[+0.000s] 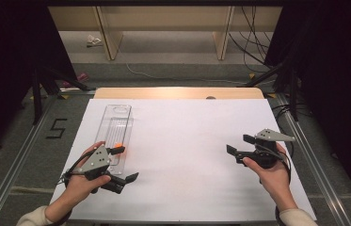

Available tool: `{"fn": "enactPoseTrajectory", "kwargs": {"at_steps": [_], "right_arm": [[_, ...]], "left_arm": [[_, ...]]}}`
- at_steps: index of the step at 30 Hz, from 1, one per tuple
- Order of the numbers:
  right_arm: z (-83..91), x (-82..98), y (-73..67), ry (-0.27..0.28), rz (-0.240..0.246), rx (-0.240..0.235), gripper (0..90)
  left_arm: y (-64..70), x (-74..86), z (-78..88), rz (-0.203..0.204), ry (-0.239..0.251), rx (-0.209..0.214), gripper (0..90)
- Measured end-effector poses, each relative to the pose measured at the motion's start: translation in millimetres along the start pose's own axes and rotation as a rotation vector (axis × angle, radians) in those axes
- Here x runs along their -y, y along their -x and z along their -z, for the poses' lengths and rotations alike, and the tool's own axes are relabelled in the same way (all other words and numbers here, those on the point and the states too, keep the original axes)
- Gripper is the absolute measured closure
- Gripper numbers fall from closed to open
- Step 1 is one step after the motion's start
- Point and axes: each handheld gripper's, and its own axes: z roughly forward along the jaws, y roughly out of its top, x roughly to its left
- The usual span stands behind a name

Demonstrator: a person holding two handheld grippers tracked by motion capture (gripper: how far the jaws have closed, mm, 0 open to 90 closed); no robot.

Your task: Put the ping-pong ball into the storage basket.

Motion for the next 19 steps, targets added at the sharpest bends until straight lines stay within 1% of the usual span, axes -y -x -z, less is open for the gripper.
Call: {"fn": "enactPoseTrajectory", "kwargs": {"at_steps": [11,19], "right_arm": [[2.6,3.0,1.4,0.000,-0.007,0.002,16.0],[1.0,3.4,-0.2,-0.003,-0.005,-0.009,16.0]], "left_arm": [[-0.1,-0.1,-0.1,-0.001,0.000,0.002,0.8],[-0.5,-0.5,-0.9,0.001,0.003,0.003,0.8]]}}
